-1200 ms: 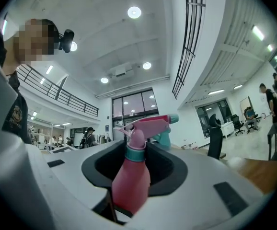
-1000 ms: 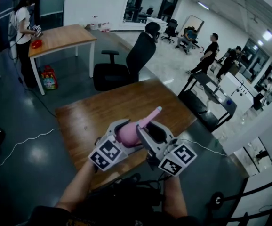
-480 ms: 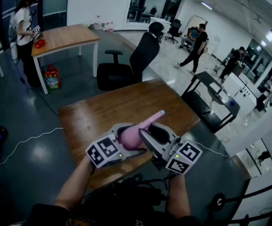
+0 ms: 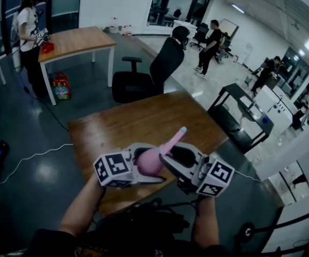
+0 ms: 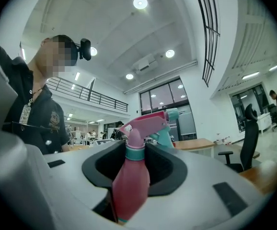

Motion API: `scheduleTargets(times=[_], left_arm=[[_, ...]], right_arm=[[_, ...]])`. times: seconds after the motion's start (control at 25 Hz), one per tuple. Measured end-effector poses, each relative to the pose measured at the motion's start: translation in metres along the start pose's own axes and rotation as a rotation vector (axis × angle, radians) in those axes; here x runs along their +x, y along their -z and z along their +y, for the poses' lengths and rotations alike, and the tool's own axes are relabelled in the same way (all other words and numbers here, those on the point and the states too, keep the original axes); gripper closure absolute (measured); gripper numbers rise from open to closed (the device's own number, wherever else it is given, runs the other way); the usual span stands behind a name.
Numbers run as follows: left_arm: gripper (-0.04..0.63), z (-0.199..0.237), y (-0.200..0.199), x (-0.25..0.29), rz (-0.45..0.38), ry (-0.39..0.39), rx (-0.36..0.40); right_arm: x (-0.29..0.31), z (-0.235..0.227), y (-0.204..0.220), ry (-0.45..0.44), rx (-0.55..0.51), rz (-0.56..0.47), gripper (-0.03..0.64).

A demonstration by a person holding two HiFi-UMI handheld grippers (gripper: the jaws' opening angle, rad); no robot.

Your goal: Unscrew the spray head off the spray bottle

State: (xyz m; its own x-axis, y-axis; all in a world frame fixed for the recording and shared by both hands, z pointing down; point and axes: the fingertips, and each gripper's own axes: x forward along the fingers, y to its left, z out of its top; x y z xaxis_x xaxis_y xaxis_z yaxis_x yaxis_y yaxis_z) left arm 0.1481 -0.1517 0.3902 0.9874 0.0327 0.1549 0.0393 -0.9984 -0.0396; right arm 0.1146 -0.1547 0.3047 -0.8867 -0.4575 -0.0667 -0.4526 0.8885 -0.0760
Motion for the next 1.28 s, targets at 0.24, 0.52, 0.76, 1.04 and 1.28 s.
scheduleTargets(times=[0.24, 0.52, 0.76, 1.04, 1.28], left_arm=[[0.15, -0.01, -0.014, -0.005, -0.049, 0.057, 0.01], [0.15, 0.022, -0.022, -0.008, -0.099, -0.128, 0.008], [0.149, 0.064, -0.006, -0.016, -0.051, -0.373, -0.038], [0.149, 0.09, 0.009, -0.024, 0.002, -0.572, -0.06], [0.149, 0.091, 0.02, -0.021, 0.053, -0.627, -0.03]], right_arm=[[0.002, 0.012, -0.009, -0.082, -0.06, -0.004, 0.472], [0.001, -0.004, -0.014, 0.061, -0.128, -0.053, 0.442], [0.004, -0.02, -0.011, 0.159, -0.125, -0.044, 0.442], [0.018, -0.046, 0.0, 0.316, -0.065, -0.034, 0.442], [0.033, -0.052, 0.013, 0.355, -0.034, 0.004, 0.442]])
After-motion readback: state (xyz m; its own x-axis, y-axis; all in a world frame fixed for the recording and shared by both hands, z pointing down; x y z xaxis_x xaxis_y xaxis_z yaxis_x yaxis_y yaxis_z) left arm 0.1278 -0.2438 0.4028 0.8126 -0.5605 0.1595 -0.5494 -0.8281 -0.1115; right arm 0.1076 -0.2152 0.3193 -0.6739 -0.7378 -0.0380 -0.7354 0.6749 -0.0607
